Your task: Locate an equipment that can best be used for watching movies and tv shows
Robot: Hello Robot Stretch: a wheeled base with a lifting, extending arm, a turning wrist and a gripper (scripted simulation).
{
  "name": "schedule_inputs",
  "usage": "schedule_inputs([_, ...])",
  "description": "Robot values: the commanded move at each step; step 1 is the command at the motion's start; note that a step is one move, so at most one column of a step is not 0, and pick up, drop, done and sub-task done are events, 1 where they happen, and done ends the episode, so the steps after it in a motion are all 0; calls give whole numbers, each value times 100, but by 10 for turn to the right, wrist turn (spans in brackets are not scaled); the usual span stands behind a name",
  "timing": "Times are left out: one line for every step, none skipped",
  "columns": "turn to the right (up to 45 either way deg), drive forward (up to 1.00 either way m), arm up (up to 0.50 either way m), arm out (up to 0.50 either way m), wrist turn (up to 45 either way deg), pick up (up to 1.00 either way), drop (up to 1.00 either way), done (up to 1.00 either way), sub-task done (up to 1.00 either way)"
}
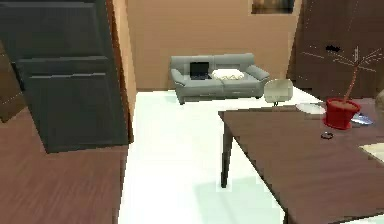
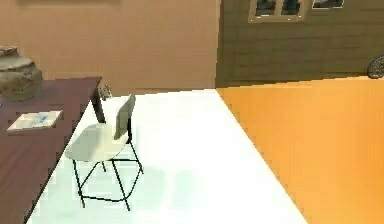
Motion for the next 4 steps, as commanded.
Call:
schedule_inputs([450,0,0,0,0,0,0,0,0])
schedule_inputs([120,0,0,0,0,0,0,0,0])
schedule_inputs([0,10,0,0,0,0,0,0,0])
schedule_inputs([-450,0,0,0,0,0,0,0,0])
